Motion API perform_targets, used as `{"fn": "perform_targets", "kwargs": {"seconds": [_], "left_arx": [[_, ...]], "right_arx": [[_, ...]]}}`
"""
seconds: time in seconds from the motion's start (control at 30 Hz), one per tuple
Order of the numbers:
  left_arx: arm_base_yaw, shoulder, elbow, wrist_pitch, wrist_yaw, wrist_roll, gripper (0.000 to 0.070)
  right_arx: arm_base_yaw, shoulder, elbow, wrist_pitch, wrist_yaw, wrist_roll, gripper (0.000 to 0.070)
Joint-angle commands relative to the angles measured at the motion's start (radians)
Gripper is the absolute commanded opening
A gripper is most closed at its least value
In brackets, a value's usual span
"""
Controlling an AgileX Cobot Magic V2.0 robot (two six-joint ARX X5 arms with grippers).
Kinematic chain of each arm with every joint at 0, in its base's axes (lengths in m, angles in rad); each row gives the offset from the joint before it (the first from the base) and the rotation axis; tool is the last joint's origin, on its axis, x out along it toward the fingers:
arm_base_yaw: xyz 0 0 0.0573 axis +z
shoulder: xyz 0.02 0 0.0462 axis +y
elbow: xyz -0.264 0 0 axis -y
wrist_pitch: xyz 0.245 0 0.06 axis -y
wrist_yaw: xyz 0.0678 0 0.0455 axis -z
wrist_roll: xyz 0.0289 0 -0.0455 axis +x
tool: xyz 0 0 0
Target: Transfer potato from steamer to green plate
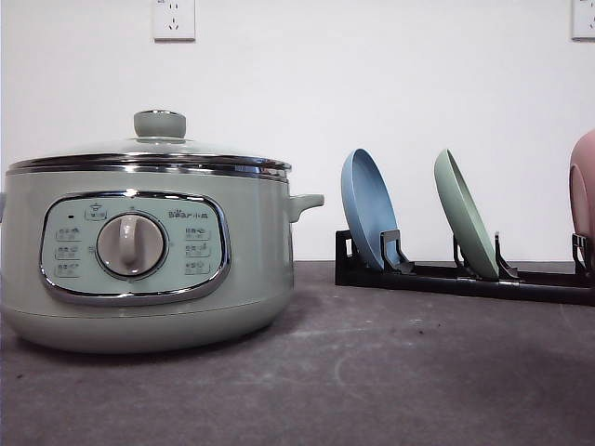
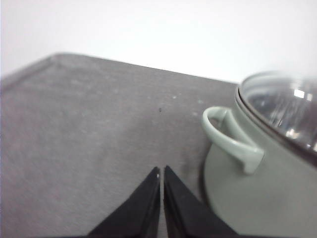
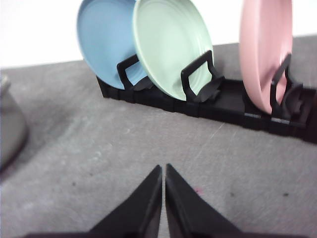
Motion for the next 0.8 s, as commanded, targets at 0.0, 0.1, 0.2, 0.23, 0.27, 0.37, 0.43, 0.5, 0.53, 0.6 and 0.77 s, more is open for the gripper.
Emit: {"fn": "perform_targets", "kwargs": {"seconds": [0.0,0.1,0.2,0.23,0.27,0.37,0.43,0.5,0.53,0.6,0.77], "left_arx": [[0.002,-0.002,-0.018,0.013,0.002,-0.179,0.0003],[0.002,-0.002,-0.018,0.006,0.035,-0.229,0.0003],[0.002,-0.002,-0.007,0.006,0.088,-0.236,0.0003],[0.002,-0.002,0.000,0.006,0.096,-0.249,0.0003],[0.002,-0.002,0.009,0.006,0.103,-0.258,0.0003],[0.002,0.001,0.043,0.001,0.111,-0.278,0.0003],[0.002,0.004,0.071,-0.010,0.127,-0.280,0.0003],[0.002,0.012,0.106,-0.040,0.139,-0.280,0.0003],[0.002,0.018,0.125,-0.058,0.142,-0.279,0.0003],[0.002,0.033,0.166,-0.096,0.142,-0.279,0.0003],[0.002,0.084,0.262,-0.129,0.152,-0.263,0.0003]], "right_arx": [[0.002,-0.002,-0.003,-0.007,0.012,0.081,0.0000],[0.002,-0.002,-0.003,-0.002,0.014,0.131,0.0000],[0.002,-0.002,0.004,0.000,0.011,0.167,0.0000],[0.002,-0.002,0.009,-0.001,0.011,0.178,0.0000],[0.002,-0.002,0.015,-0.001,0.011,0.191,0.0000],[0.002,-0.002,0.042,-0.002,0.010,0.224,0.0000],[0.002,-0.002,0.067,-0.002,0.011,0.225,0.0000],[0.002,-0.002,0.096,-0.003,0.011,0.225,0.0000],[0.002,-0.001,0.113,-0.003,0.011,0.225,0.0000],[0.002,0.001,0.150,-0.003,0.011,0.224,0.0000],[0.002,0.041,0.261,-0.009,0.011,0.216,0.0000]]}}
